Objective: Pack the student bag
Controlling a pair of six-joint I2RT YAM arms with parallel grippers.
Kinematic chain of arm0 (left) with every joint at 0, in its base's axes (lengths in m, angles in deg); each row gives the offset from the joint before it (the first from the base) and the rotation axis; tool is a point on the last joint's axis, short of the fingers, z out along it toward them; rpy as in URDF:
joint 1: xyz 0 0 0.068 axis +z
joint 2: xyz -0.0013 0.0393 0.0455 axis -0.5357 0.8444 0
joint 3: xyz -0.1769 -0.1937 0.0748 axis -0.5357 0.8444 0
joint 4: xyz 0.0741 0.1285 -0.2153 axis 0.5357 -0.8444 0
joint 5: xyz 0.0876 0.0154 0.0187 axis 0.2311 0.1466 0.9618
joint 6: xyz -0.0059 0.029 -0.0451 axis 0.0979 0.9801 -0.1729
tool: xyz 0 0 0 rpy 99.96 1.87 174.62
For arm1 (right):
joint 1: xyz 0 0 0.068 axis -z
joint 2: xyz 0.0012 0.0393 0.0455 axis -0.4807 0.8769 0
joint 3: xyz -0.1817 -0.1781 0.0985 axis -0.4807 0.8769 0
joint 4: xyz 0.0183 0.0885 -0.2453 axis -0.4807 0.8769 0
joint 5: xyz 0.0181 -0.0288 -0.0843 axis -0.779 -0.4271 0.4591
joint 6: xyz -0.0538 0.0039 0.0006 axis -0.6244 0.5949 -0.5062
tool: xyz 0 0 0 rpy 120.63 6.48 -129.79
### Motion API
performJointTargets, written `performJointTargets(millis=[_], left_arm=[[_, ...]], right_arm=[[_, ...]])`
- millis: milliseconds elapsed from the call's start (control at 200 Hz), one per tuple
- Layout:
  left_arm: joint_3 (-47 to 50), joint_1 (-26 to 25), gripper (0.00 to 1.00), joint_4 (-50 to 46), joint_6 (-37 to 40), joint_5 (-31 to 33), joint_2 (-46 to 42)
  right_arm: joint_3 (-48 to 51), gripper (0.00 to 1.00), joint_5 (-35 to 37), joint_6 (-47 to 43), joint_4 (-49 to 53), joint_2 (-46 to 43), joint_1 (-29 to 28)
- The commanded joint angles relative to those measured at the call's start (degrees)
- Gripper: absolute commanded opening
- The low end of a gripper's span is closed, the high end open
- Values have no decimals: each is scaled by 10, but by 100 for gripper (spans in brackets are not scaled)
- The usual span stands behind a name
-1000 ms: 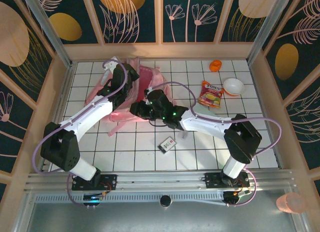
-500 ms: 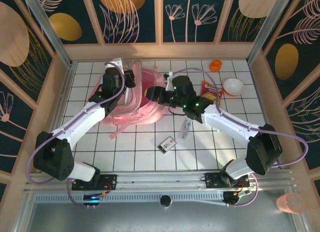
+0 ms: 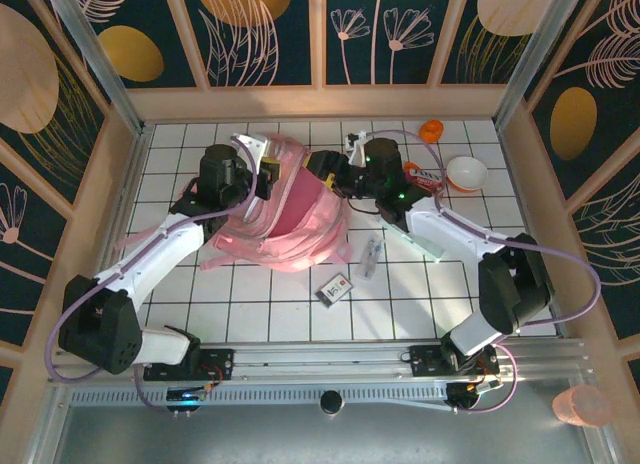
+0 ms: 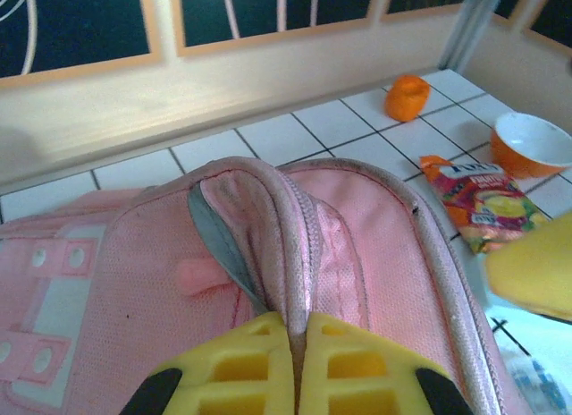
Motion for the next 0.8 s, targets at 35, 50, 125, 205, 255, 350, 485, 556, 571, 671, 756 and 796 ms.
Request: performJointTargets(millis=[35, 50, 125, 205, 255, 350, 485, 556, 571, 671, 756, 796], left_arm=[[-1, 0, 0, 68, 62, -79, -25], [1, 0, 0, 65, 64, -82, -24], [7, -1, 0, 59, 73, -90, -21], [11, -1, 0, 47, 84, -90, -19], [11, -1, 0, 41, 88, -88, -17], [26, 0, 1, 31, 94, -97, -13], [18, -1, 34, 8, 89, -124, -6], [9, 0, 48, -24, 81, -119, -6], [0, 0, 50, -33, 81, -115, -7], [0, 2, 61, -73, 66, -95, -23], [11, 6, 64, -82, 37, -51, -51], [32, 9, 65, -82, 17, -21, -67]], right_arm=[[-4, 71, 14, 104, -80, 33, -10], [-4, 72, 16, 110, -86, 35, -11], [-2, 74, 22, 135, -108, 48, -16], [1, 76, 23, 156, -137, 58, -22], [2, 76, 26, 160, -148, 63, -25], [-3, 77, 34, 163, -151, 71, -32], [-20, 77, 37, 171, -127, 94, -40], [-33, 77, 51, 165, -88, 104, -48], [-36, 77, 56, 162, -76, 106, -51], [-42, 76, 88, 155, -41, 116, -67], [-54, 74, 98, 150, -16, 128, -76], [-65, 73, 107, 141, 6, 134, -79]])
